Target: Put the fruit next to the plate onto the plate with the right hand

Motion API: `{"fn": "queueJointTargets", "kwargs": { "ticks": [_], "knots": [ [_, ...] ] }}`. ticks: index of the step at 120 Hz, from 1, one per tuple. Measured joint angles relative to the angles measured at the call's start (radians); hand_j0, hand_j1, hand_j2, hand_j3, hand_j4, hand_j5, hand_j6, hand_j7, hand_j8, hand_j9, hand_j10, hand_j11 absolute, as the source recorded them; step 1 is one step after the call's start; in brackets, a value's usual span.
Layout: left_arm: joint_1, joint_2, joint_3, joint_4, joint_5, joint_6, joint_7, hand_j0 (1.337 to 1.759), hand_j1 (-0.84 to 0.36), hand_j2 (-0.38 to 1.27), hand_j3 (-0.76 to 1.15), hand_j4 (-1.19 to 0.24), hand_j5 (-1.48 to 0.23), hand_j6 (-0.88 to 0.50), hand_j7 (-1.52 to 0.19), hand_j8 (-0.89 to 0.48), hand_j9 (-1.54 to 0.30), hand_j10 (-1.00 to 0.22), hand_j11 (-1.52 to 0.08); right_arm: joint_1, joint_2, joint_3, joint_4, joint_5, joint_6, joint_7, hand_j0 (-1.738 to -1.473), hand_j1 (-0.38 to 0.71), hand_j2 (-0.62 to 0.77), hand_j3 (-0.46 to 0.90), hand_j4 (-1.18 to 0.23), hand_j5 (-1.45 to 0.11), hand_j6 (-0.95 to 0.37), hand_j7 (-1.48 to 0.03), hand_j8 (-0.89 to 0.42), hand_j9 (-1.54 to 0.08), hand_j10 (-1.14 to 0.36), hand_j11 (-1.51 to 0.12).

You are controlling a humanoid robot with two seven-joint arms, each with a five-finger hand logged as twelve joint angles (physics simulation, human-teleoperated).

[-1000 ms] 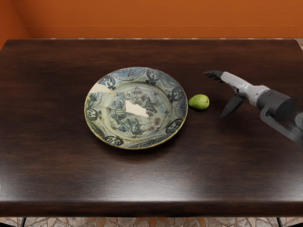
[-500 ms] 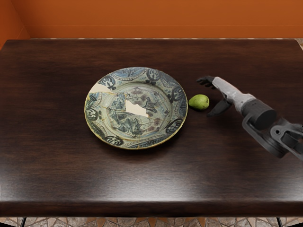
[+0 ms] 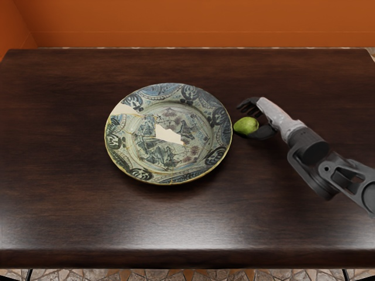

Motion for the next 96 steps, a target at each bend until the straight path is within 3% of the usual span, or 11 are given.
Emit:
{"fn": "queueJointTargets", "kwargs": {
  "ticks": [17,30,45,66,96],
  "knots": [
    [0.0,0.0,0.0,0.0,0.0,0.0,0.0,1.658,0.35,0.0,0.0,0.0,0.0,0.0,0.0,0.0,0.0,0.0,0.0,0.001,0.017,-0.02,-0.011,-0.007,-0.006,0.0,-1.658,0.17,-0.08,0.0,-0.48,-0.53,-0.45,-0.57,-0.4,-0.56,-0.39,-0.57],
    [0.0,0.0,0.0,0.0,0.0,0.0,0.0,1.658,0.35,0.0,0.0,0.0,0.0,0.0,0.0,0.0,0.0,0.0,0.0,0.004,0.042,-0.024,-0.036,-0.007,-0.006,0.0,-1.658,0.2,-0.08,0.0,-0.51,-0.55,-0.48,-0.6,-0.3,-0.58,-0.35,-0.6],
    [0.0,0.0,0.0,0.0,0.0,0.0,0.0,1.658,0.35,0.0,0.0,0.0,0.0,0.0,0.0,0.0,0.0,0.0,0.0,0.006,0.051,-0.023,-0.047,-0.005,-0.006,0.0,-1.658,0.25,-0.09,0.0,-0.56,-0.61,-0.53,-0.66,-0.33,-0.64,-0.37,-0.67],
    [0.0,0.0,0.0,0.0,0.0,0.0,0.0,1.658,0.35,0.0,0.0,0.0,0.0,0.0,0.0,0.0,0.0,0.0,0.0,0.009,0.048,-0.015,-0.051,0.002,-0.003,-0.003,-1.656,0.29,0.09,0.0,-0.59,-0.73,-0.56,-0.75,-0.34,-0.75,-0.4,-0.76],
    [0.0,0.0,0.0,0.0,0.0,0.0,0.0,1.658,0.35,0.0,0.0,0.0,0.0,0.0,0.0,0.0,0.0,0.0,0.0,0.016,0.023,0.006,-0.046,0.01,0.0,-0.004,-1.657,0.27,0.34,0.0,-0.65,-0.84,-0.64,-0.84,-0.45,-0.85,-0.5,-0.85]
  ]
}}
